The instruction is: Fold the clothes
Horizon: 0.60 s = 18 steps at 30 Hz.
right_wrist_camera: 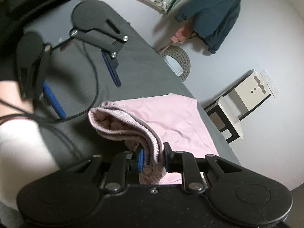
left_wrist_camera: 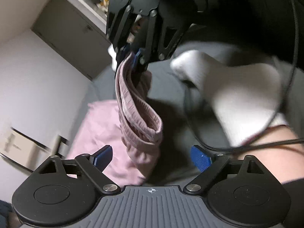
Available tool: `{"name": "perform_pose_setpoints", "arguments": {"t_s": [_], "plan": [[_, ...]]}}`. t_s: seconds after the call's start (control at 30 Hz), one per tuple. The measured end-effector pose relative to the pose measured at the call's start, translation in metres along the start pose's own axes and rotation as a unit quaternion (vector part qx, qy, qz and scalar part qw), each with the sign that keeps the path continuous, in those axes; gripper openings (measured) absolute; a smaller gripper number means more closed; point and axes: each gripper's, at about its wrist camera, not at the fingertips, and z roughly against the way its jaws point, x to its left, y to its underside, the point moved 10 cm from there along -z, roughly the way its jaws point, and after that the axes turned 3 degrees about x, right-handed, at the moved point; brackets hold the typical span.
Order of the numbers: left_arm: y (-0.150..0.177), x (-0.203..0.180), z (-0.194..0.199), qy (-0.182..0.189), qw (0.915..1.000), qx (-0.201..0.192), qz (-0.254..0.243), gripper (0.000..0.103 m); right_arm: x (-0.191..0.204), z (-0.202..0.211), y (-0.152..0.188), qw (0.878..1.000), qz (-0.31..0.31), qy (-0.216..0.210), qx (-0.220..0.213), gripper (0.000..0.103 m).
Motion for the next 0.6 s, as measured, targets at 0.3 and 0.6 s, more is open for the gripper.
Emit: {"name": "perform_pose_setpoints", "arguments": {"t_s": [0.3,0.6], "plan": [[-0.013,-0.002,-0.042,-0.106,0.9876,0.01,-0.115,0.084,-0.023,0.002,0.002,0.999,-0.048,-0.016,-0.001,0.02],[-0.012,0.031,-0.012,-0.071,0.9973,-0.013,0.013,0.014,0.001,0.014,0.008,1.0,0.018,-0.015,-0.013,0.02]]}}
